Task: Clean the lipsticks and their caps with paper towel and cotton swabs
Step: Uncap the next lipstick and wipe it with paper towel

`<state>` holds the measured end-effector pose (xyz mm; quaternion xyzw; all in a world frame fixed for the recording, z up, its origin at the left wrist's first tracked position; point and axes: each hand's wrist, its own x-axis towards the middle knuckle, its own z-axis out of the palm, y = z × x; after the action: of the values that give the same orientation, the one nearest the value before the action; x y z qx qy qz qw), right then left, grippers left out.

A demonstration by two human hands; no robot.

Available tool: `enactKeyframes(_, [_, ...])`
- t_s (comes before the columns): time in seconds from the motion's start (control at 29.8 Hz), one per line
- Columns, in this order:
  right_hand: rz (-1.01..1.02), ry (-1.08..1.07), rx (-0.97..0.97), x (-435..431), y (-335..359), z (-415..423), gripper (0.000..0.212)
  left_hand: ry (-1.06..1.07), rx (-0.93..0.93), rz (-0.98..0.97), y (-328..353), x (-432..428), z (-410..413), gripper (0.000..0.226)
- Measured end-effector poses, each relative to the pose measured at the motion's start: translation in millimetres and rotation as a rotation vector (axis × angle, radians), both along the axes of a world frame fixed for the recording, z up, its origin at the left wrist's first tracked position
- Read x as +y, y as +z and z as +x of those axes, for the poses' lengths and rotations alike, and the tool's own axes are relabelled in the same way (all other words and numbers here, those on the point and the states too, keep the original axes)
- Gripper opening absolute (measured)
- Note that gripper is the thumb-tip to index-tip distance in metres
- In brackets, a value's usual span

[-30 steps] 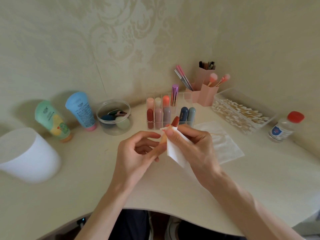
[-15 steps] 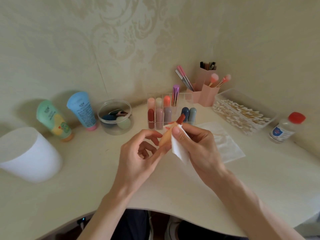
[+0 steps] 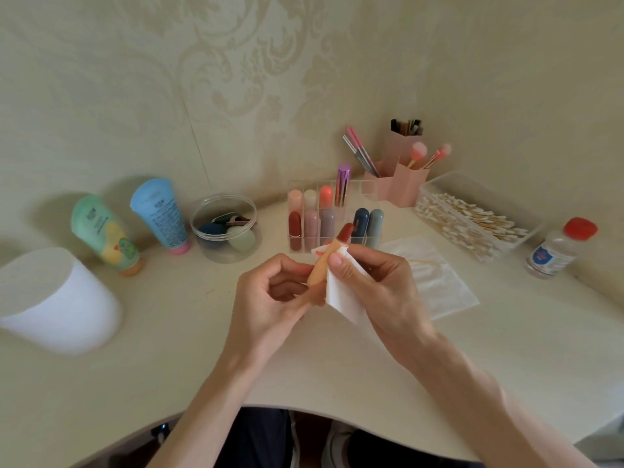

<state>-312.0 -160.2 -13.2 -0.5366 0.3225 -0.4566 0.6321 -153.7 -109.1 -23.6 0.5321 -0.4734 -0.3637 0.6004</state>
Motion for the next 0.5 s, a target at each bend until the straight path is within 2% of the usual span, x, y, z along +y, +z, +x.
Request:
enactKeyframes(0.17, [0.001,-0.07,0.136,-0.7,-4.5,3.0,0.034,0.052,-0.272,-0.065,-9.8,0.8,-0.1,0.026])
enactKeyframes(0.34, [-0.022,-0.077,0.204,-0.6,-0.8,1.1,0.028,0.081,-0.405,-0.101,-14.3,-0.2,-1.7,0.026])
enactKeyframes(0.4, [-0.031,-0.068,0.209,-0.9,1.0,-0.1,0.024,0.025,-0.349,-0.076,-15.1,-2.0,-0.9,0.025])
enactKeyframes(0.5, [-0.032,-0.042,0.153,-1.0,3.6,-2.8,0.03,-0.191,-0.079,-0.036,-14.3,-5.7,2.3,0.021])
